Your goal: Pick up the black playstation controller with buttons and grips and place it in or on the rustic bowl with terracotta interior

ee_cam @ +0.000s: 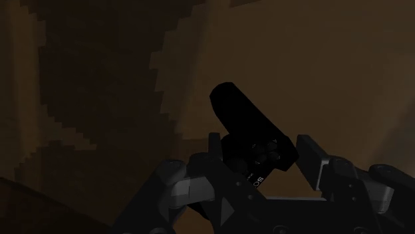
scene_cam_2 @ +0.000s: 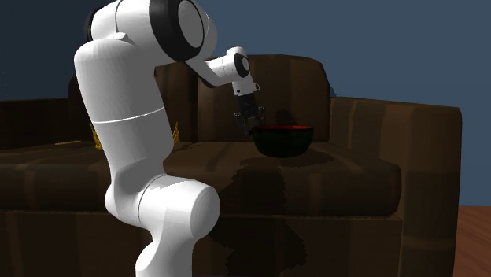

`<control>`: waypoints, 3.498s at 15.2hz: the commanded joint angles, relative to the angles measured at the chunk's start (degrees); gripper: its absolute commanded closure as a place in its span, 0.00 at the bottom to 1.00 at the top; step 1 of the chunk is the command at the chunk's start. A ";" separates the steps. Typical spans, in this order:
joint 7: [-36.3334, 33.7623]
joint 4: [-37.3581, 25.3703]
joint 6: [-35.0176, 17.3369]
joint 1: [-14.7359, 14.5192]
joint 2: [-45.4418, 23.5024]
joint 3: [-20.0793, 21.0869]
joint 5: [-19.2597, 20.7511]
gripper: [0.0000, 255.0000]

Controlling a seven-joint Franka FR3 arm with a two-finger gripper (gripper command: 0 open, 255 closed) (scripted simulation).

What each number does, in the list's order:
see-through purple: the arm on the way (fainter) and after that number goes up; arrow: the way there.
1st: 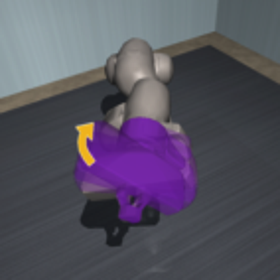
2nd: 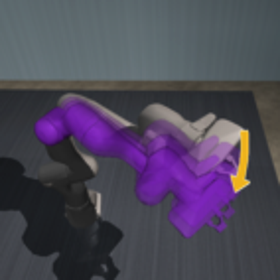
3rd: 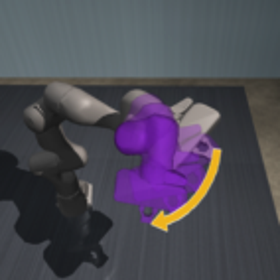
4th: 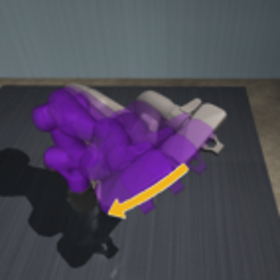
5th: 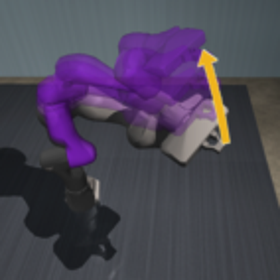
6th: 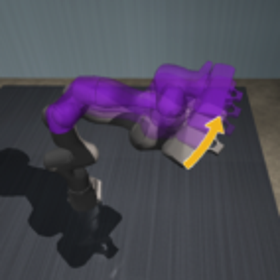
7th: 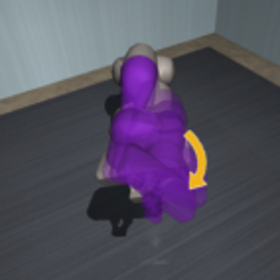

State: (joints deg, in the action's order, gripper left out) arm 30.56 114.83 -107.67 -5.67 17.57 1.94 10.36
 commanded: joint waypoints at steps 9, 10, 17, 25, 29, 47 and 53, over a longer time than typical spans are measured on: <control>1.19 -9.12 7.70 -0.03 -1.35 0.19 -0.30 1.00; 1.30 -10.11 8.48 -0.03 -1.57 0.21 -0.32 1.00; 2.12 -17.55 13.99 -0.01 -3.44 0.38 -0.37 1.00; 5.30 -17.70 17.52 0.85 0.44 -1.29 -0.50 1.00; 8.91 -11.54 17.61 1.87 7.33 -3.89 -0.17 1.00; 20.67 5.26 18.13 5.51 26.98 -13.36 4.65 1.00; 19.99 11.43 14.24 5.78 29.24 -13.78 5.22 1.00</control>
State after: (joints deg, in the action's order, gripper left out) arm 50.72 125.10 -92.71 0.06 46.37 -11.81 15.49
